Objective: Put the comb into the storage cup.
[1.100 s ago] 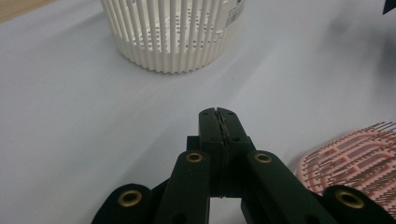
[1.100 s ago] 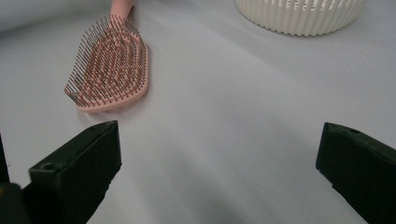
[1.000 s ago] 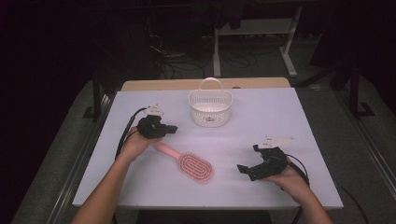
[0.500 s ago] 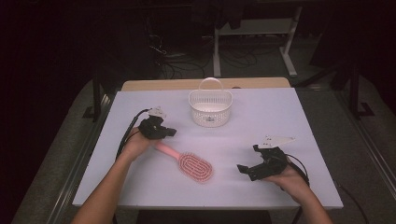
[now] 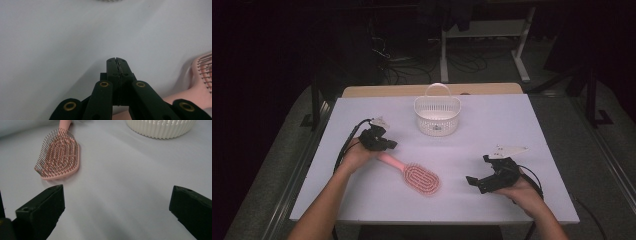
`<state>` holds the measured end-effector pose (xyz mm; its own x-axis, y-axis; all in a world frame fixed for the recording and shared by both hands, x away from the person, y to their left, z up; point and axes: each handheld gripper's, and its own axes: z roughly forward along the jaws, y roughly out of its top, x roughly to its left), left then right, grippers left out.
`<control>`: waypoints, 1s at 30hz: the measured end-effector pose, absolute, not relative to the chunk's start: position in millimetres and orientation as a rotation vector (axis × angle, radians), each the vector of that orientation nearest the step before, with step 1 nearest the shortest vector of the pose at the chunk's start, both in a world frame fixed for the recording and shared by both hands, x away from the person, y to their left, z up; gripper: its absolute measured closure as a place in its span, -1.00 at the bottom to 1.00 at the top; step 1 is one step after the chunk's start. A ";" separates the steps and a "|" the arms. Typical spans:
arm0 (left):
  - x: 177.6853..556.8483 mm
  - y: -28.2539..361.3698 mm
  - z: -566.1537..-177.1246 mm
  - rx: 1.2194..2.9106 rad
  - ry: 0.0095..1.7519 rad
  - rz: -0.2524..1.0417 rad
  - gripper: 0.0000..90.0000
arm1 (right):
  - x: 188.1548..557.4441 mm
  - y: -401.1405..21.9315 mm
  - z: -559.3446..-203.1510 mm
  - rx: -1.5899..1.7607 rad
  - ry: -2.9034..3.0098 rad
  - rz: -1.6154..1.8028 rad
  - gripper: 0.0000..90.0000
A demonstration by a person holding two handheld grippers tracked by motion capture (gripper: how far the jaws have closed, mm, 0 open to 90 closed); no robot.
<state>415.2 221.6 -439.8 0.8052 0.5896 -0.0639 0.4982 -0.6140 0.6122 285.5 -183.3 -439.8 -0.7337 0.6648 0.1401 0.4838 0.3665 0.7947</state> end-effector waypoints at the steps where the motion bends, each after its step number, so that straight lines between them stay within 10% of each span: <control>1: 415.1 222.4 -440.1 2.366 0.803 0.186 1.00 | 285.4 -183.2 -439.8 1.033 2.422 1.300 -1.00; 30: 400.4 239.8 -440.9 2.379 0.814 0.154 1.00 | 285.4 -182.6 -440.2 1.036 2.426 1.296 -1.00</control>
